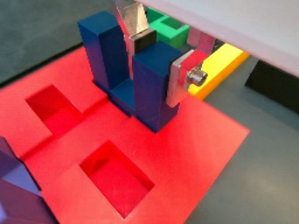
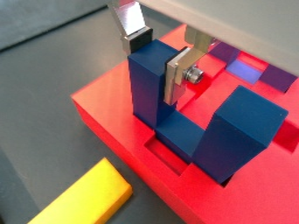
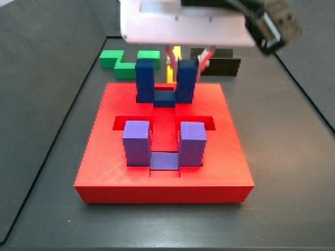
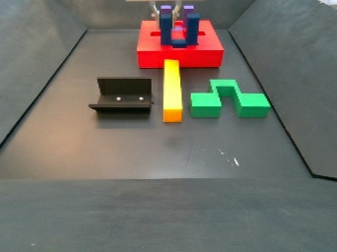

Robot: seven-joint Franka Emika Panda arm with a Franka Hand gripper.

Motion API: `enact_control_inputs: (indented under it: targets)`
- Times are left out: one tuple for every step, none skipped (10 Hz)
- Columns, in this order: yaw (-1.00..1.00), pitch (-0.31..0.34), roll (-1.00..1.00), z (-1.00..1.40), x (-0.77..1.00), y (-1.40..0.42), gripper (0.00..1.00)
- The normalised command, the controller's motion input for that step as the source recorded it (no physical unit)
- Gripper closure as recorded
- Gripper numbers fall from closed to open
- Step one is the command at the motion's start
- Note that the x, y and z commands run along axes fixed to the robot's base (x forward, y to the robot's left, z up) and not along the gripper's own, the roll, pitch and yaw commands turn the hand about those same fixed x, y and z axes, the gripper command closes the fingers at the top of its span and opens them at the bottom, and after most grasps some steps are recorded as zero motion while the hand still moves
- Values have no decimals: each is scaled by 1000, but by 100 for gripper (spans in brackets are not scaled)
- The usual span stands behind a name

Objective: Pick up the blue object. Move up. Move to above the board. Insert the blue object.
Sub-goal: Insert the blue object.

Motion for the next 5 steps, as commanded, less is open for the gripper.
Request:
enact_control_inputs:
  targets:
    - [-31,-33,207,-637,109,-17,100]
    - [-11,-67,183,-740,0,0,100]
    - [0,-89,177,-757,0,0,100]
    - [0,0,127,-286,0,0,100]
    - [0,0,0,0,0,0,100]
